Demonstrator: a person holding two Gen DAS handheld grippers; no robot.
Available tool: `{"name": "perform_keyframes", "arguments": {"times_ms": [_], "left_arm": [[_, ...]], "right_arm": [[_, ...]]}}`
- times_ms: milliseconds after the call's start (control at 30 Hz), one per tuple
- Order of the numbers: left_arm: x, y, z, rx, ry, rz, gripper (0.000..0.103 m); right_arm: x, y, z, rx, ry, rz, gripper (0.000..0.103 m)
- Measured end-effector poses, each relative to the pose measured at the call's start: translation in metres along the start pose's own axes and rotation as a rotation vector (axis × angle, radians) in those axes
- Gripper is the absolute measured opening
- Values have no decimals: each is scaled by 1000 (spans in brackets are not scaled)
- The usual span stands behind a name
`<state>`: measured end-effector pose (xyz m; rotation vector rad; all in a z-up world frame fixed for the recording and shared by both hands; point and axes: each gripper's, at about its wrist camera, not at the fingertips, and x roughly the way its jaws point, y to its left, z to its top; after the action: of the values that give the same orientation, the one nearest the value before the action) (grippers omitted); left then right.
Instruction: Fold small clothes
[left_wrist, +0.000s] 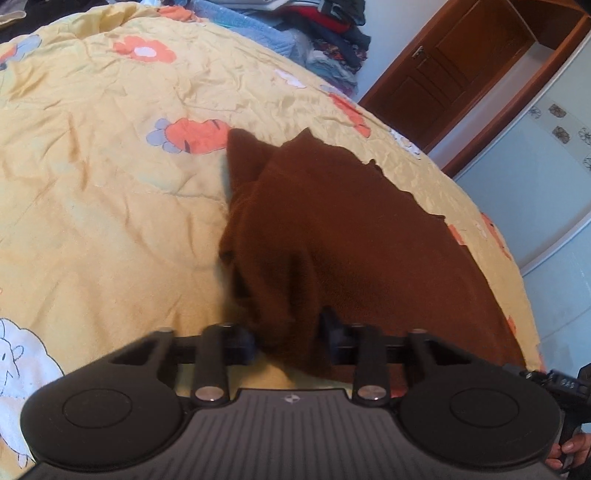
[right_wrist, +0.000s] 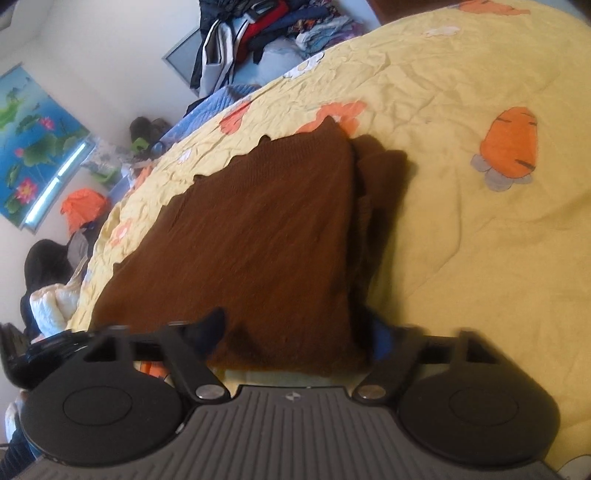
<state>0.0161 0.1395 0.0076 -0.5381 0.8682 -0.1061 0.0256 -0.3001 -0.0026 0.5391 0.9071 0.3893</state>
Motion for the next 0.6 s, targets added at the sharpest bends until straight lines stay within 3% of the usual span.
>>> {"name": "perform_keyframes", "arguments": {"times_ms": [67,333,467,600], "left_arm": [[3,1,3,-11,16,8,12],[-44,-9,-4,41,1,-64,9],[-80,-8,-37,66,53,-104,9],[-105,3,-90,111,120,-78,9]], "right_arm": [[9,-6,1,28,51,31,24],[-33,-1,1,-49,27,77,22],[-68,3,-15,-116,56,79,22],[-104,5,-51,-172,110,81,22]]}}
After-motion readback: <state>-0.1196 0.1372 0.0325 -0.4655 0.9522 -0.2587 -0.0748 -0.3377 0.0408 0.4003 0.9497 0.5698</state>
